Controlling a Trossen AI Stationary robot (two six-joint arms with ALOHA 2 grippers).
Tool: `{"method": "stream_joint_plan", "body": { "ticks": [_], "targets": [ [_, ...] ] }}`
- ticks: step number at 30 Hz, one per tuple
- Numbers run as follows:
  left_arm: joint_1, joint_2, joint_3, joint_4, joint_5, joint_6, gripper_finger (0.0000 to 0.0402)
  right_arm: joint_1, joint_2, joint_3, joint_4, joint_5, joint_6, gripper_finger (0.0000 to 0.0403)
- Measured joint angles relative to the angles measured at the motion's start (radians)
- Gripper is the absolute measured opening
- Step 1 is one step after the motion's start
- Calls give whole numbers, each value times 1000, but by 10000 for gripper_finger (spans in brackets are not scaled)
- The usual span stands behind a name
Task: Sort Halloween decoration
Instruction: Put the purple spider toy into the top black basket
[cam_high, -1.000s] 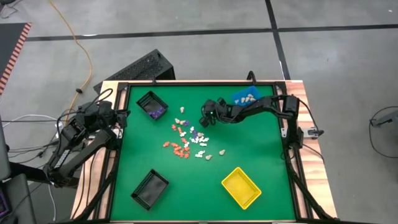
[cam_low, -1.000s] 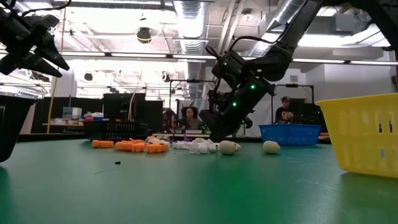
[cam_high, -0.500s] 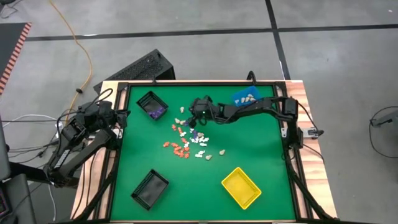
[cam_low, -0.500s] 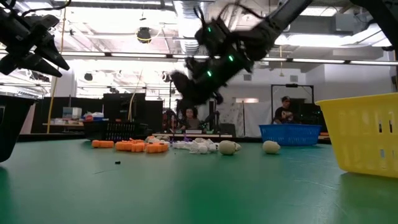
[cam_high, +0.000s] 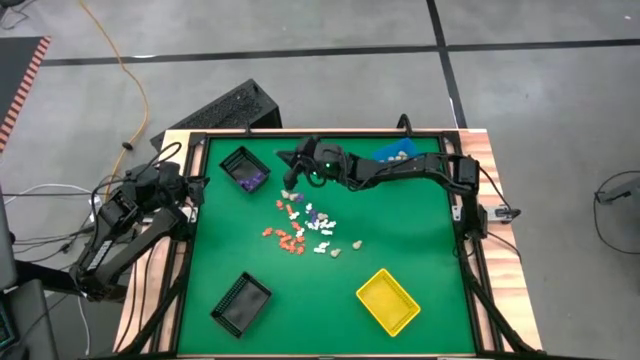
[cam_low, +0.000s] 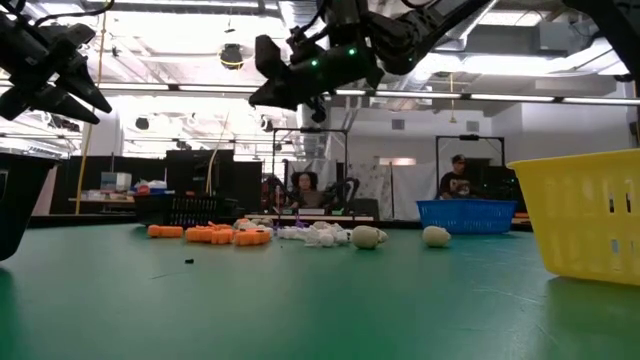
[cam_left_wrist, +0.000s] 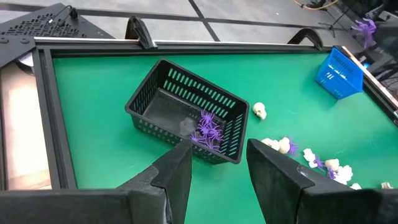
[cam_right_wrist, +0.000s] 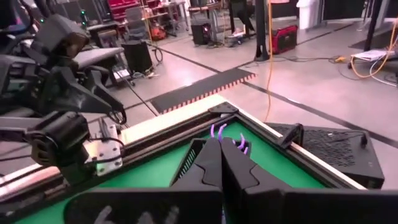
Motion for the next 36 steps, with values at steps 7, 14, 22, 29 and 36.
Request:
{"method": "stream_joint_plan", "body": {
  "ticks": [7, 14, 22, 29, 36],
  "targets": [
    [0, 0, 0, 0, 0, 0, 143, -7, 34, 17, 86, -35, 54, 14],
    [0, 0, 0, 1, 1, 0, 143, -3, 220, 221, 98, -107, 85, 14],
    [0, 0, 0, 1, 1, 0, 143, -7, 447, 574, -73, -208, 78, 21],
    [0, 0, 0, 0, 1, 0, 144, -8, 576, 760, -253, -232, 52, 34],
    [0, 0, 0, 0, 1, 0, 144, -9, 592, 782, -389, -232, -60, 108]
  ]
}}
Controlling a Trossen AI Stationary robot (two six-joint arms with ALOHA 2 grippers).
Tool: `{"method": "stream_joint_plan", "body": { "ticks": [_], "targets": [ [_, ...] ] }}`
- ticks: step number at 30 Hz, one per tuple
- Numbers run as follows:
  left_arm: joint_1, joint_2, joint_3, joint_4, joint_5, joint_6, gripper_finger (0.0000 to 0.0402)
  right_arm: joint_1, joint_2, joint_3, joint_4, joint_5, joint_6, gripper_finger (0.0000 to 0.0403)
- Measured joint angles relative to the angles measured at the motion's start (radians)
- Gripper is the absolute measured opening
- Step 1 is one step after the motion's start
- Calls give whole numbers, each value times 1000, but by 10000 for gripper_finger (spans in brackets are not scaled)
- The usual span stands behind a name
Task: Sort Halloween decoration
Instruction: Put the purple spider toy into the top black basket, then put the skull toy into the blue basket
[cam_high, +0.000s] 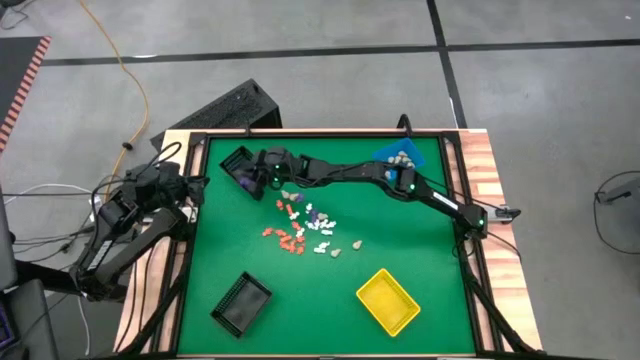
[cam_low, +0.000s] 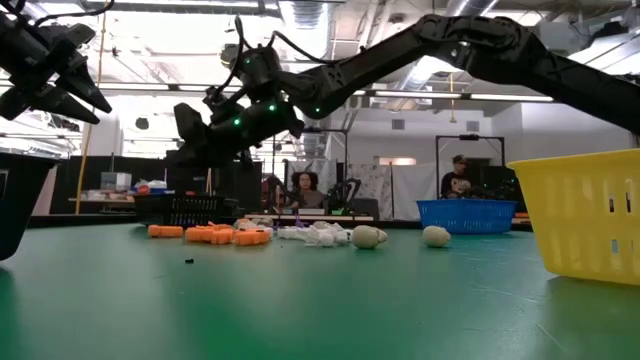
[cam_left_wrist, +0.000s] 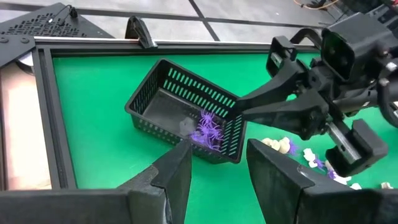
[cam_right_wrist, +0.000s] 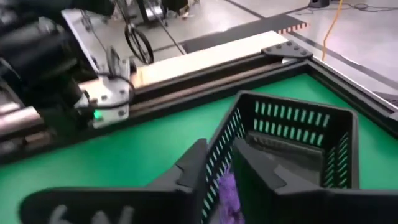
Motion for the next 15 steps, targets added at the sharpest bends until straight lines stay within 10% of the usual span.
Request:
{"method": "stream_joint_plan", "body": {
  "ticks": [8, 15],
  "targets": [
    [0, 0, 0, 0, 1, 0, 144, -20, -14, 0, 13, -95, 12, 173],
    [0, 0, 0, 0, 2, 0, 144, -82, -93, 1, 303, -792, 380, 182]
  ]
}}
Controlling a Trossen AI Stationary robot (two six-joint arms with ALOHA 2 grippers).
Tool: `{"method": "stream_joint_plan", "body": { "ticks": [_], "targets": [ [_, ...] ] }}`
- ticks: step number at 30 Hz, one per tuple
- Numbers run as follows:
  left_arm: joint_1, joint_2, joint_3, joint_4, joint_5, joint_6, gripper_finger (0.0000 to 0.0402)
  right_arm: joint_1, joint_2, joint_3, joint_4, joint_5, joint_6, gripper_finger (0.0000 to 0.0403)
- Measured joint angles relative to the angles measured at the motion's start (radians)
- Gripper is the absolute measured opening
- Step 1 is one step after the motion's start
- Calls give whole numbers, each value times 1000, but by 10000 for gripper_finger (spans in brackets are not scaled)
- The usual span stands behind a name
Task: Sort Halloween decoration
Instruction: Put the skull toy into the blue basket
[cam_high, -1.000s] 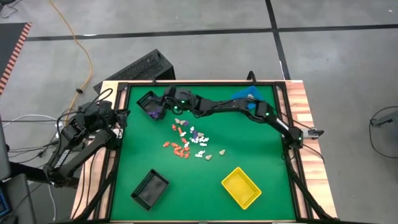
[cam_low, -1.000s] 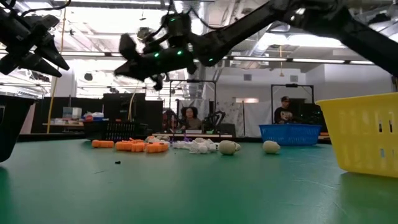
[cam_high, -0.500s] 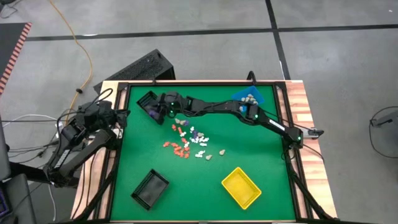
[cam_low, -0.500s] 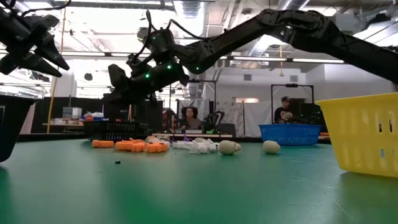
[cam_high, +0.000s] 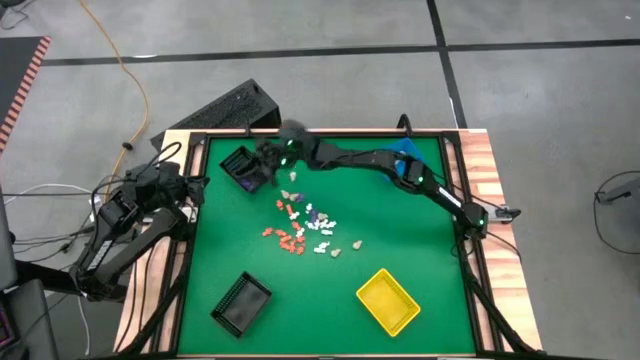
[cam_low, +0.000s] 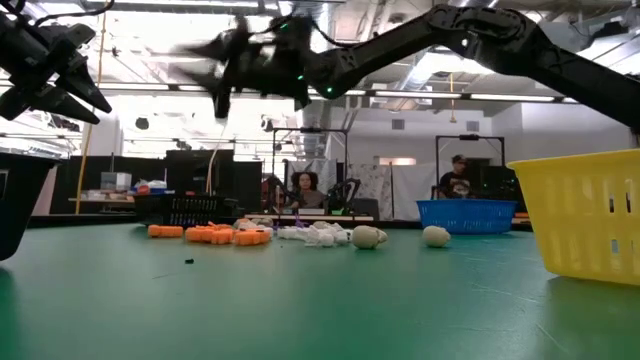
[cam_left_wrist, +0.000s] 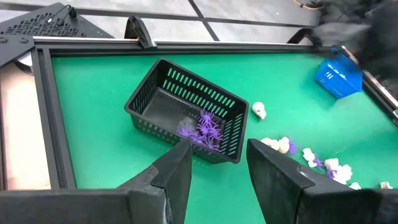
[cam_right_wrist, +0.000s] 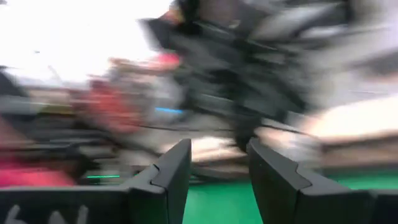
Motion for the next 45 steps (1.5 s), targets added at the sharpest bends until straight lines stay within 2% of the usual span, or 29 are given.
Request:
{"method": "stream_joint_plan", "body": {
  "ticks": [2, 4, 6, 8, 11, 26, 40, 45],
  "targets": [
    [0, 0, 0, 0, 0, 0, 144, -19, -7, 0, 185, -184, 221, 182],
    [0, 0, 0, 0, 0, 0, 144, -35, -9, 0, 373, -271, 447, 182],
    [0, 0, 0, 0, 0, 0, 143, -45, -10, 0, 555, -275, 608, 182],
    [0, 0, 0, 0, -1, 0, 143, -52, -12, 0, 695, -257, 703, 182],
    [0, 0, 0, 0, -1, 0, 143, -60, -13, 0, 759, -215, 753, 182],
    [0, 0, 0, 0, -2, 0, 143, -59, -12, -1, 685, -200, 672, 181],
    [0, 0, 0, 0, -3, -4, 143, -60, -10, -1, 294, -226, 364, 180],
    [0, 0, 0, -1, -8, -7, 143, -60, -11, -1, 99, -217, 184, 179]
  ]
}}
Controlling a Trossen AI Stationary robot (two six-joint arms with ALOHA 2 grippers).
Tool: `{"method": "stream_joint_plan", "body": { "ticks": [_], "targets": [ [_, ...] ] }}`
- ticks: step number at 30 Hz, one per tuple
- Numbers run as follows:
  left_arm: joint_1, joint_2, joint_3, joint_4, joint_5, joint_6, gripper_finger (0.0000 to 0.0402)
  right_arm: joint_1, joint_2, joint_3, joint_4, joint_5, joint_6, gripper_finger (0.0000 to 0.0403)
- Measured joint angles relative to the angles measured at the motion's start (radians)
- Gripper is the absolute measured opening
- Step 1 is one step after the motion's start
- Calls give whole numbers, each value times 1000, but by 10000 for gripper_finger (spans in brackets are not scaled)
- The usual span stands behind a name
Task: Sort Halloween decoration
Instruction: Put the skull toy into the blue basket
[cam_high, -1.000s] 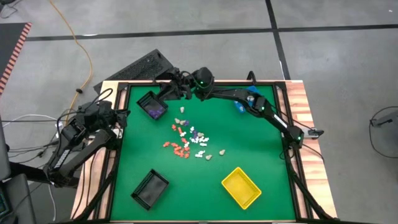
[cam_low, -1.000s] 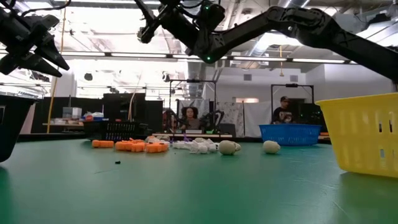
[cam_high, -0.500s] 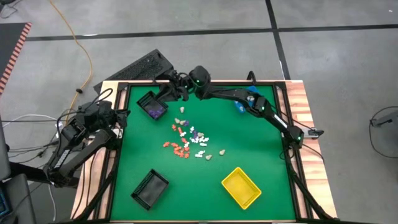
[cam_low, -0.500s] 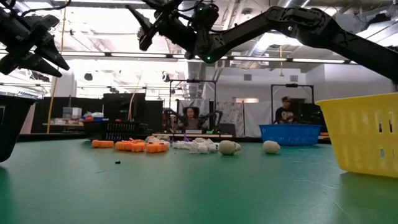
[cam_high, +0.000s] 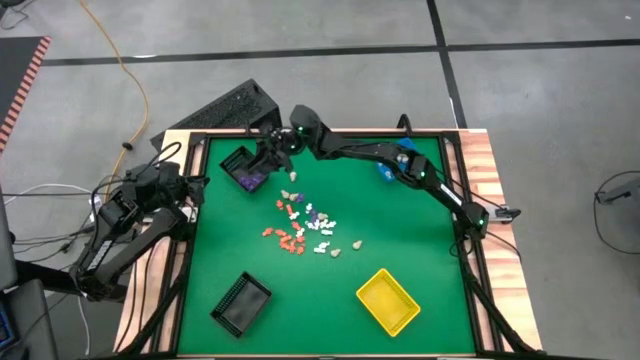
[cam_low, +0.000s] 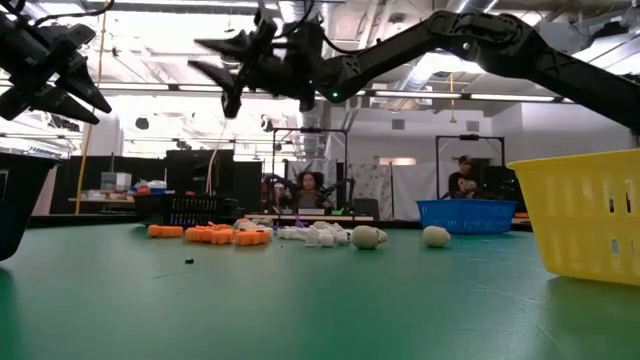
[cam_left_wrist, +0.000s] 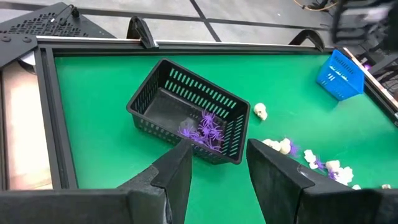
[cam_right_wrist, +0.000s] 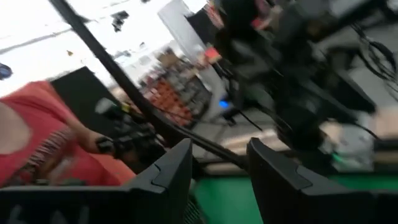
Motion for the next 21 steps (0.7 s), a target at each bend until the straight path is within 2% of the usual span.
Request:
{"method": "stream_joint_plan", "body": {
  "ticks": [4, 8, 11, 14, 16, 21],
  "targets": [
    [0, 0, 0, 0, -2, 0, 143, -5, -5, 0, -231, 24, -155, 168],
    [0, 0, 0, 0, -2, 0, 143, -16, -67, -2, -630, 81, -419, 153],
    [0, 0, 0, 0, -2, 0, 143, -21, -179, -2, -986, 235, -708, 143],
    [0, 0, 0, -1, -8, -2, 143, -12, -293, 2, -1289, 458, -954, 136],
    [0, 0, 0, -1, -9, -4, 143, 0, -343, 2, -1444, 568, -1032, 133],
    [0, 0, 0, -1, -10, -5, 143, 58, -420, -20, -1745, 644, -1031, 129]
  ]
}}
